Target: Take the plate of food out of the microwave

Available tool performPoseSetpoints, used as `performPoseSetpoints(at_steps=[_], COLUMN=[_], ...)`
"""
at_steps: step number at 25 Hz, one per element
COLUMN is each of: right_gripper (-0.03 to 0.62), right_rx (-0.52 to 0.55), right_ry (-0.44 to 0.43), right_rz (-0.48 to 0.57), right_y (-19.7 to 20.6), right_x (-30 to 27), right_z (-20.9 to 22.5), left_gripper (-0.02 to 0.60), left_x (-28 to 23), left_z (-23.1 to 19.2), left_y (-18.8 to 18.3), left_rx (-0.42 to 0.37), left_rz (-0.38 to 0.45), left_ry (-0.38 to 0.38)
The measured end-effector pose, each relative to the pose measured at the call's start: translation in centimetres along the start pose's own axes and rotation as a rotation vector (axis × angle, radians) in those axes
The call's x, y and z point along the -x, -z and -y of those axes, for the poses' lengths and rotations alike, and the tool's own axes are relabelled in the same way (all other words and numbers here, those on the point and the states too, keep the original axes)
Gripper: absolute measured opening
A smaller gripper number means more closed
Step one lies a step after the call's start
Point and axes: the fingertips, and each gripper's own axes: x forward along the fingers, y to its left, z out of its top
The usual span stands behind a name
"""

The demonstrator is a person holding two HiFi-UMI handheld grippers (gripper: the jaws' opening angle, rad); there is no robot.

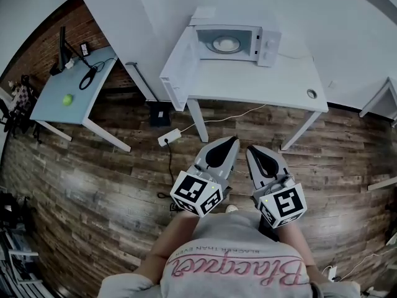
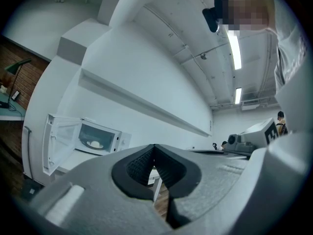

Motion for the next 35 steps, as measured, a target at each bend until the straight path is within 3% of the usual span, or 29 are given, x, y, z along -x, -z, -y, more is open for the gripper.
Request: performPoseSetpoints(at_steps=[15, 35], right_gripper=[0.012, 0.012], right_rx=[0.013, -0.017], right_ry=[-0.067, -0.050], right_rz=[-0.027, -0.033], right_y=[1.0, 1.6], right_x=[-2.0, -4.2], right_z=[0.4, 3.2], left_gripper=[0.003, 0.003], left_x=[-0.6, -3.1], left_z=[-2.4, -4.8], left_y=[0.4, 1.0], left_rx=[0.026, 0.056], left_rz=[0.025, 0.021], left_ry=[-0.072, -0.077])
